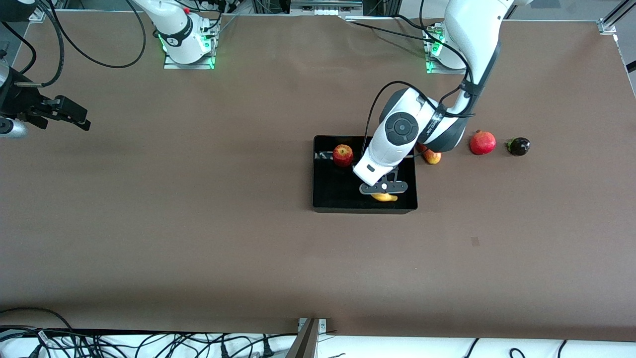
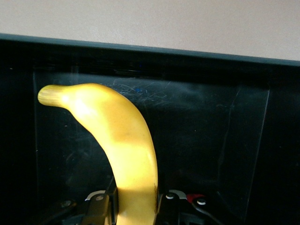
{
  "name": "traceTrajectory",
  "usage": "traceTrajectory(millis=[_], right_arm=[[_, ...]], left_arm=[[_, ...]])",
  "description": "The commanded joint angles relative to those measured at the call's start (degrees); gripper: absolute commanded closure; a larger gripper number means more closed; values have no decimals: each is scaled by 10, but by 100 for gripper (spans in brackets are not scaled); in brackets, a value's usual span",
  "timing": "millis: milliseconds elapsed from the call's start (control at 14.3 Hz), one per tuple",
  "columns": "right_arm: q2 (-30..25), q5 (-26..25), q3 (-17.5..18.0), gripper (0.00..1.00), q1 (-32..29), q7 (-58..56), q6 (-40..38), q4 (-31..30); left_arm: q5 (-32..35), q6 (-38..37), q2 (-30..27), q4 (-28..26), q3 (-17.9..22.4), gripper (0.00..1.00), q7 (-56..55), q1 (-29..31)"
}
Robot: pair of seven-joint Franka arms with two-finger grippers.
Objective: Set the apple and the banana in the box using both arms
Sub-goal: 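Lower the banana into the box and open the left gripper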
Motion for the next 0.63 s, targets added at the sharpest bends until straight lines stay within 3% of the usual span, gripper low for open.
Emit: traceTrajectory(millis=[0, 420, 490, 560], right_arm=[[5, -2, 0, 0, -2, -10, -2, 12], [5, -2, 0, 0, -2, -10, -2, 12], [5, -2, 0, 0, -2, -10, -2, 12], [5, -2, 0, 0, -3, -10, -2, 12]], left_arm=[[-4, 31, 19, -4, -2, 100, 10, 3], [-2, 55, 57, -4, -2, 100, 23, 16], [0, 56, 58, -4, -2, 96, 23, 17], [8, 56, 59, -4, -2, 79, 23, 17]])
